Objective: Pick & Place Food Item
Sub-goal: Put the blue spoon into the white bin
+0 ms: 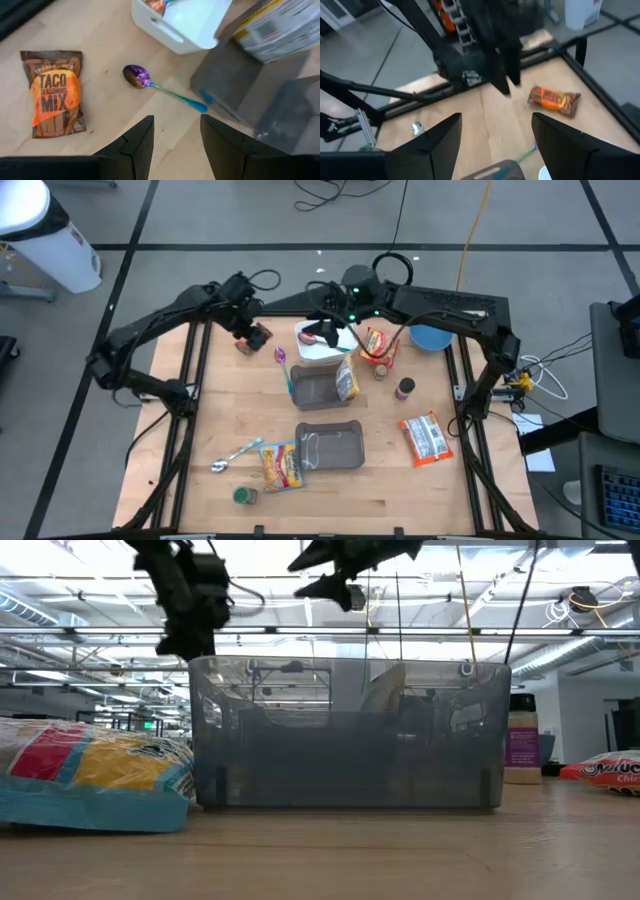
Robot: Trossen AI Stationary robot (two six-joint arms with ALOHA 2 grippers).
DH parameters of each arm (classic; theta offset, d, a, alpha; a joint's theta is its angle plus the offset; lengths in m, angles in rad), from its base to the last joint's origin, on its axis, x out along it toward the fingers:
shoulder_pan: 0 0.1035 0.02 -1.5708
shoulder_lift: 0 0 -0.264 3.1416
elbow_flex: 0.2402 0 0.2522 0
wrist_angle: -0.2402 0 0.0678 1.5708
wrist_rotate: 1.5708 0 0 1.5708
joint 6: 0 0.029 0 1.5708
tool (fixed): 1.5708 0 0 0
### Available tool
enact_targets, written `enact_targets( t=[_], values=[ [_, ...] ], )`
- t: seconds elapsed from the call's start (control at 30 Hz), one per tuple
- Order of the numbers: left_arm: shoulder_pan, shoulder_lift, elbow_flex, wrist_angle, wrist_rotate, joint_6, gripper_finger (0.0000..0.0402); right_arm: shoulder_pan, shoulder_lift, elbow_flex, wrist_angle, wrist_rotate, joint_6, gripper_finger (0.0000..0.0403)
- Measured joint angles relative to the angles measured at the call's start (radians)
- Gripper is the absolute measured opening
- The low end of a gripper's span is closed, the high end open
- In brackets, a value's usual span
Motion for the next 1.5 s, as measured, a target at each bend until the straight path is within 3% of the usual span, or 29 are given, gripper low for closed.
enact_targets(
  t=[0.23, 0.5, 0.67, 1.23, 1.5],
  values=[
    [0.002, 0.137, 0.0, 0.046, 0.002, 0.073, 0.0168, -0.017, -0.188, -0.328, 0.308, 0.011, 0.141, 0.0233],
    [0.03, 0.264, 0.0, 0.104, 0.011, 0.103, 0.0168, -0.017, -0.422, -0.806, 0.709, 0.164, 0.418, 0.0221],
    [0.062, 0.337, 0.0, 0.107, 0.035, 0.095, 0.0168, -0.017, -0.5, -0.982, 0.871, 0.167, 0.555, 0.0214],
    [0.098, 0.442, 0.046, 0.171, 0.04, 0.011, 0.0168, -0.016, -0.517, -1.014, 0.93, 0.165, 0.559, 0.0207],
    [0.093, 0.546, 0.152, 0.056, 0.036, 0.056, 0.0168, -0.016, -0.517, -1.014, 0.93, 0.166, 0.557, 0.0205]
  ],
)
